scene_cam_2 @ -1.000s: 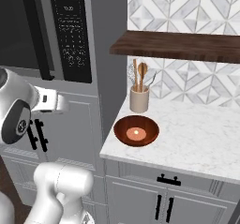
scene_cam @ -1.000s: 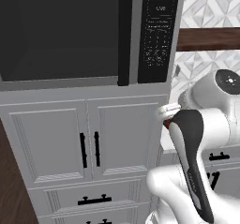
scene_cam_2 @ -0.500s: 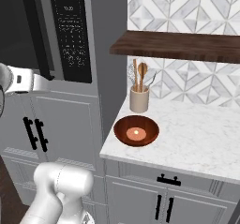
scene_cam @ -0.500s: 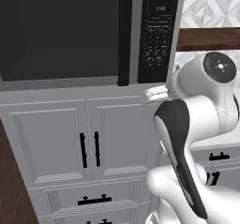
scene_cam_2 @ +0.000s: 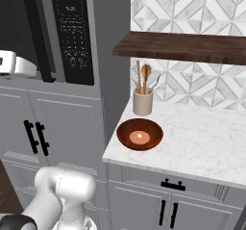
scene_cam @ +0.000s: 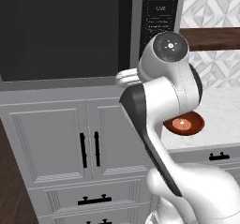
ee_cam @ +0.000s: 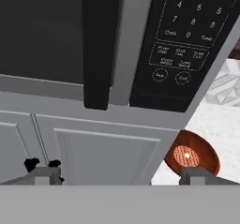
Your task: Open the microwave, place the bowl with waffle inside the microwave, then close the microwave door and turn it on.
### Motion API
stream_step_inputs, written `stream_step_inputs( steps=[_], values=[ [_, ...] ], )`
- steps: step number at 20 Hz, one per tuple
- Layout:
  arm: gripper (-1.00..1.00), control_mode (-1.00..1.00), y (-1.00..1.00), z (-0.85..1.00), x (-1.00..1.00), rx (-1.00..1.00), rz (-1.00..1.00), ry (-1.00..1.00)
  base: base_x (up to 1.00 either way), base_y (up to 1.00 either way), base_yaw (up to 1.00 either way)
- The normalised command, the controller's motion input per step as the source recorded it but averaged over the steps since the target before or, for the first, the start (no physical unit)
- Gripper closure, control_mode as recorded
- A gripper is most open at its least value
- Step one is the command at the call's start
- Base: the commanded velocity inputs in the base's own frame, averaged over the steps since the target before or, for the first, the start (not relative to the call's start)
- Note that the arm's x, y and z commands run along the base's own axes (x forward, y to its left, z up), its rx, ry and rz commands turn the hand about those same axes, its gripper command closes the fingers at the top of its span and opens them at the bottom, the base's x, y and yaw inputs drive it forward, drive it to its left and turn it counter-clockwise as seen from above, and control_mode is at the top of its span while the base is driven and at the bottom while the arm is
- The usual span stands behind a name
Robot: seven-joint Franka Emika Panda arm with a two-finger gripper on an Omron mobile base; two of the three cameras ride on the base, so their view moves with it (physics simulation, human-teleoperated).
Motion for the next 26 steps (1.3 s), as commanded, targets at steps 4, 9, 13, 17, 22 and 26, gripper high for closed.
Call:
stream_step_inputs(
  steps=[4,9,13,17,22,26],
  values=[
    [-1.00,-1.00,0.00,0.00,0.69,0.00,0.00,-0.11,0.00,0.00,0.00],
    [-1.00,-1.00,0.06,0.00,0.72,0.00,0.00,-0.09,0.00,0.00,0.00],
    [-1.00,-1.00,0.10,0.00,0.64,0.00,0.00,-0.08,0.00,0.00,0.00],
    [-1.00,-1.00,0.15,-0.03,0.62,-0.01,0.00,-0.07,0.00,0.00,0.00],
    [-1.00,-1.00,0.12,-0.14,0.58,0.00,0.00,-0.13,0.00,0.00,0.00],
    [-1.00,-1.00,0.02,-0.24,0.59,0.00,0.00,-0.08,0.00,0.00,0.00]
  ],
)
